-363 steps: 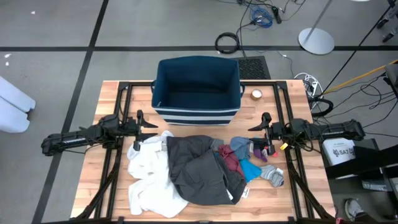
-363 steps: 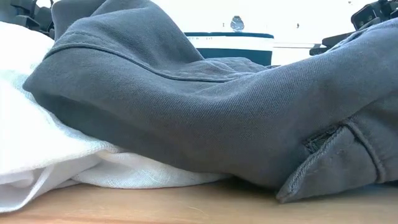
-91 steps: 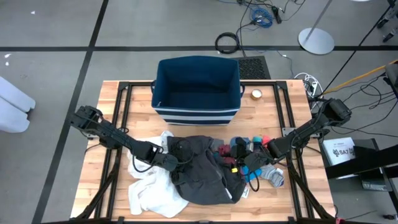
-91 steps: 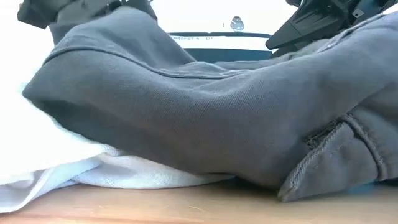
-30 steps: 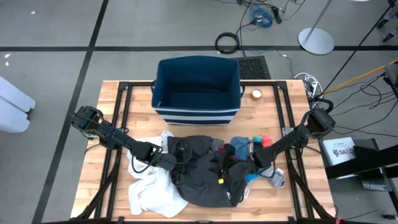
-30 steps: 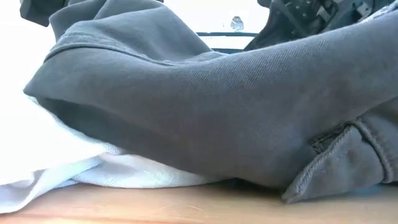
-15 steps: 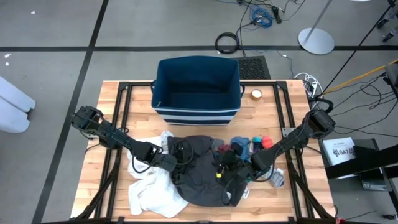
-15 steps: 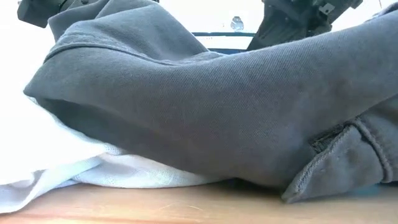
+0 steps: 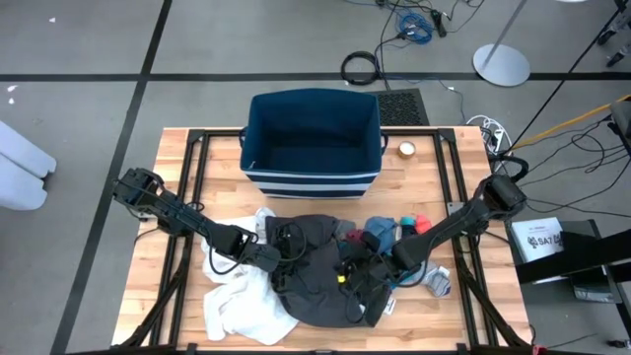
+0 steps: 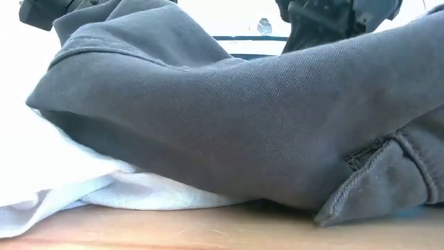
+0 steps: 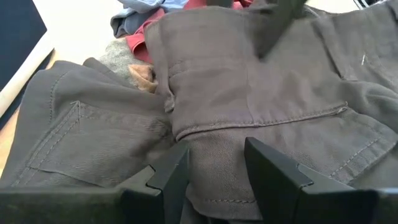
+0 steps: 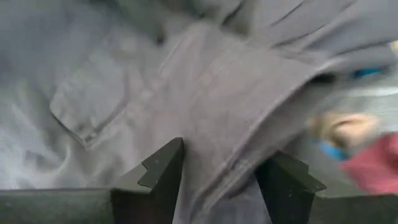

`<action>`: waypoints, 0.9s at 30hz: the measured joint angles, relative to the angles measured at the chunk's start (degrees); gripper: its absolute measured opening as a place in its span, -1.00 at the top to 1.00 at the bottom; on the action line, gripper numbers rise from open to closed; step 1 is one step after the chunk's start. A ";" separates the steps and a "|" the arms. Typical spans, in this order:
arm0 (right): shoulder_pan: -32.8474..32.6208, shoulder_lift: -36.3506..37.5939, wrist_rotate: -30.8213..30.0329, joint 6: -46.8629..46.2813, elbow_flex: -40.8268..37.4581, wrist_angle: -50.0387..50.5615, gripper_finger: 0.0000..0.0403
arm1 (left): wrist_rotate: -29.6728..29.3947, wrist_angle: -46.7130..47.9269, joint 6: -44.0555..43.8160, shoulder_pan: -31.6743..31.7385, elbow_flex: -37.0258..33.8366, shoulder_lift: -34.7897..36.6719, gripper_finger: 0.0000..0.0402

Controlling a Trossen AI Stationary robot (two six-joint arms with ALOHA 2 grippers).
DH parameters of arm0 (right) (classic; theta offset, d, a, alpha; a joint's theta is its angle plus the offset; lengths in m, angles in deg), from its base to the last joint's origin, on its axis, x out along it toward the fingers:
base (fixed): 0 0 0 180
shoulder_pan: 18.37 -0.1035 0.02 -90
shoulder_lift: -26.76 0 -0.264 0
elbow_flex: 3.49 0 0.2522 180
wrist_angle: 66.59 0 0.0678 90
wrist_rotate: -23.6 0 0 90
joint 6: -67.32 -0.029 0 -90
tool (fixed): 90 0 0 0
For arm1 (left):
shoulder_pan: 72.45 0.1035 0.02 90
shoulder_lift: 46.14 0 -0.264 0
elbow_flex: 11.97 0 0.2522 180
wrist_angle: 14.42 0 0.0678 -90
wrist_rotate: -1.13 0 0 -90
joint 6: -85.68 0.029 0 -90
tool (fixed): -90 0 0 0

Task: Sort clothes
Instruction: Put the black shorts into the blue bin

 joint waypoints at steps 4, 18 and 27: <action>1.44 -4.89 3.94 3.69 0.00 -5.51 0.10 | 0.00 0.00 0.00 0.00 -0.02 0.00 0.18; 2.98 1.00 6.29 19.72 1.54 -10.00 0.95 | 0.01 -0.08 0.00 0.00 -0.02 0.00 0.18; 1.34 11.60 2.74 35.23 6.81 -9.69 0.98 | 1.53 -16.00 6.78 -2.56 0.04 2.77 0.18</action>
